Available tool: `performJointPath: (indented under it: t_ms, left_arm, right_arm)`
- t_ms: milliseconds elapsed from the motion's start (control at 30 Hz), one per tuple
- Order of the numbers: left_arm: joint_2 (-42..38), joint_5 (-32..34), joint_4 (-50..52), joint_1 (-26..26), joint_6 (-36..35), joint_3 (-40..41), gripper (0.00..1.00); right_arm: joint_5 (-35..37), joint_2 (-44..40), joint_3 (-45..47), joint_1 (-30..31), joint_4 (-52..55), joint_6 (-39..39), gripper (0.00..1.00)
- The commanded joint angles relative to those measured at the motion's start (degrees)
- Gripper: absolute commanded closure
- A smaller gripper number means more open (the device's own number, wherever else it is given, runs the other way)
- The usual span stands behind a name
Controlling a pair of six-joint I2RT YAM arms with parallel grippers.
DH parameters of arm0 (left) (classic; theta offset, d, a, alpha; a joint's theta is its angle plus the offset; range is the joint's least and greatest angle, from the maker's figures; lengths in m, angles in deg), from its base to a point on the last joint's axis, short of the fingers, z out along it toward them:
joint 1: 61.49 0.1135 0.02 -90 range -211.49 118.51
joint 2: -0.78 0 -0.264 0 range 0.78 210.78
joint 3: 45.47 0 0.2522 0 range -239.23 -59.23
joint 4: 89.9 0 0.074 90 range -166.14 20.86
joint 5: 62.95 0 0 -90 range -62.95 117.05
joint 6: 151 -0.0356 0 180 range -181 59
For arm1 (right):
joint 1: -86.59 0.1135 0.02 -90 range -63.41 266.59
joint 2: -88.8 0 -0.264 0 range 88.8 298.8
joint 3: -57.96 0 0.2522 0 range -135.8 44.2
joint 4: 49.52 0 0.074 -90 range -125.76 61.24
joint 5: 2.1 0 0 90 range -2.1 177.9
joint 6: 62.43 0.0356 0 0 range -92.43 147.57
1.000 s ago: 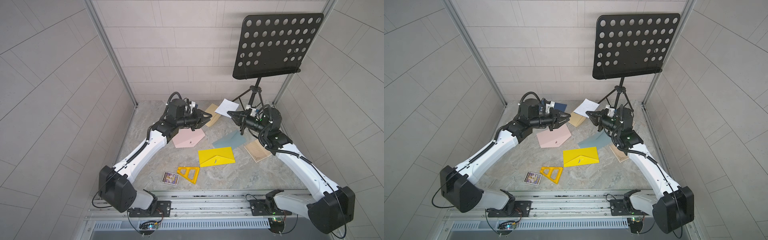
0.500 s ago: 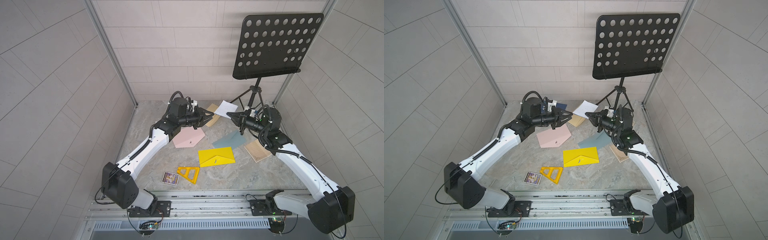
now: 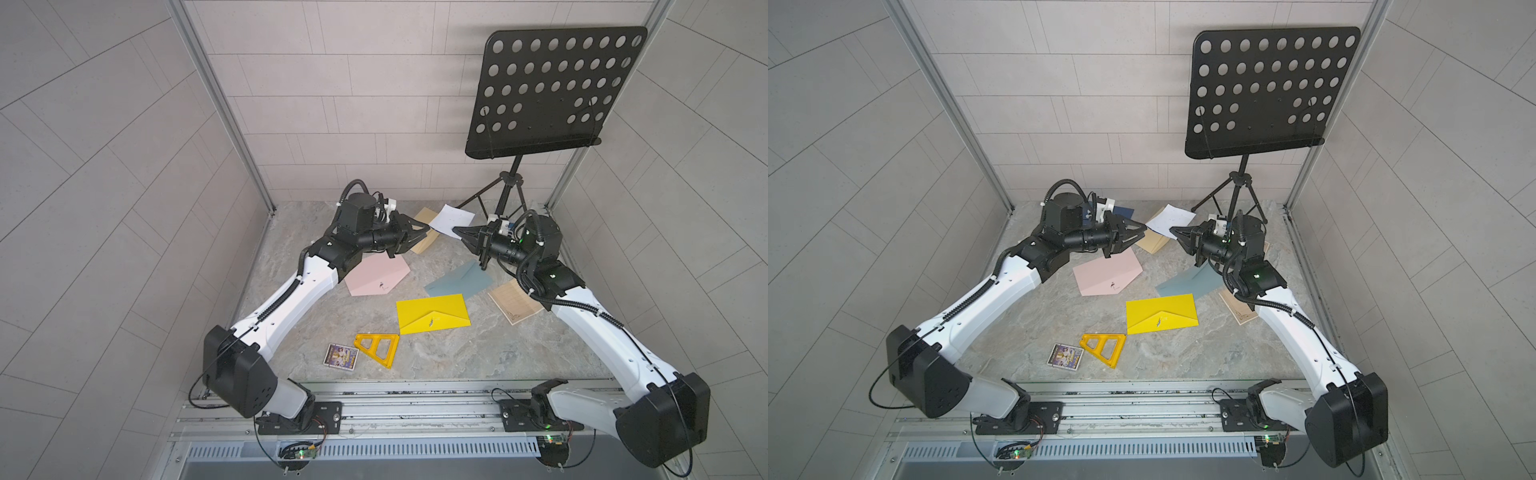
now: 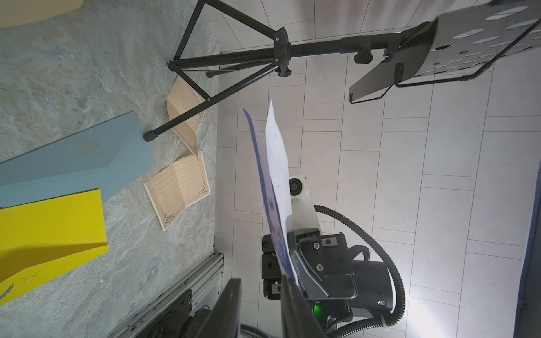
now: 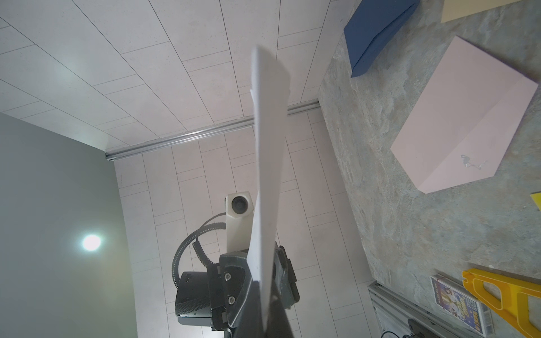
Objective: Take the letter paper out of the envelope
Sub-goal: Unfold the letter paper.
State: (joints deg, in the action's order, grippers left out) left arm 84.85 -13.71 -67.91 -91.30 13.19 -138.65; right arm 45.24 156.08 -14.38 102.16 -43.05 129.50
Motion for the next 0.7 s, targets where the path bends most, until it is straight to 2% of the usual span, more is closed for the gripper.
performJointPath:
  t_ms: [0, 667]
  left_arm:
    - [-0.35, 0.23, 1.61, -0.28, -1.66, -1.62, 0.7]
    - [-0.05, 0.83, 4.3, -0.81, -2.95, -3.46, 0.69]
  right_arm:
    - [-0.41, -0.87, 0.32, -0.19, -0.24, 0.64, 1.0]
    - [-0.76, -0.59, -0.39, -0.15, 2.18, -1.73, 1.0]
